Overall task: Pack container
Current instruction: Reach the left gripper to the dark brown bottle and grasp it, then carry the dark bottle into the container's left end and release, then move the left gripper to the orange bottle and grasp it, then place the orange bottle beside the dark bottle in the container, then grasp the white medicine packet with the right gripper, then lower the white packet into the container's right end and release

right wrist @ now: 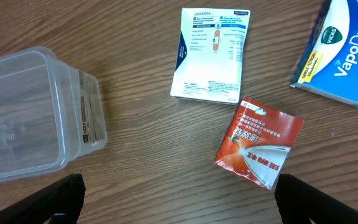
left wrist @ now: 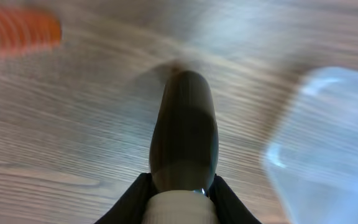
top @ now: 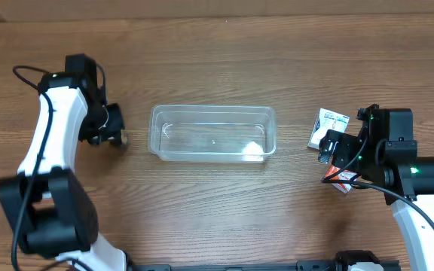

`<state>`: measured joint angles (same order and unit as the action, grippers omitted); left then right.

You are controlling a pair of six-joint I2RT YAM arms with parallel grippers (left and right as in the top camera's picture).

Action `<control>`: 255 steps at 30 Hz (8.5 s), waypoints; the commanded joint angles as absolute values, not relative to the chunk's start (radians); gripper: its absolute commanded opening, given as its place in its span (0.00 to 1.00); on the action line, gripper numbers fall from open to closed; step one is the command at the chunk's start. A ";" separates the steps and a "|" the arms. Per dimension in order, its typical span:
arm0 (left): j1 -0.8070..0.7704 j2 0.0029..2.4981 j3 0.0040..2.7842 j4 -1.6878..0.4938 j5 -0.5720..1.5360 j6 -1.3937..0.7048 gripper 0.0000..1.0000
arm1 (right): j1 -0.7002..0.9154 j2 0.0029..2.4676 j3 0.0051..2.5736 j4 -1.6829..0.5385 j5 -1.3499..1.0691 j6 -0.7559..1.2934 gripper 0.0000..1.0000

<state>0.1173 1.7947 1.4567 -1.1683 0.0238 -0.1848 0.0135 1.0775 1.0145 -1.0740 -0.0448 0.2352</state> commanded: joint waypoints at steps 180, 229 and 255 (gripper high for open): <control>-0.192 1.676 1.596 -1.211 0.027 -0.223 0.91 | 0.010 1.071 1.041 -1.067 -0.046 0.278 1.00; -0.072 1.337 1.638 -1.189 -0.036 -0.247 1.00 | -0.066 2.039 1.397 -1.015 0.016 0.259 0.75; -0.072 1.337 1.638 -1.194 -0.036 -0.247 1.00 | 0.505 1.679 1.508 -1.084 -0.021 0.350 0.76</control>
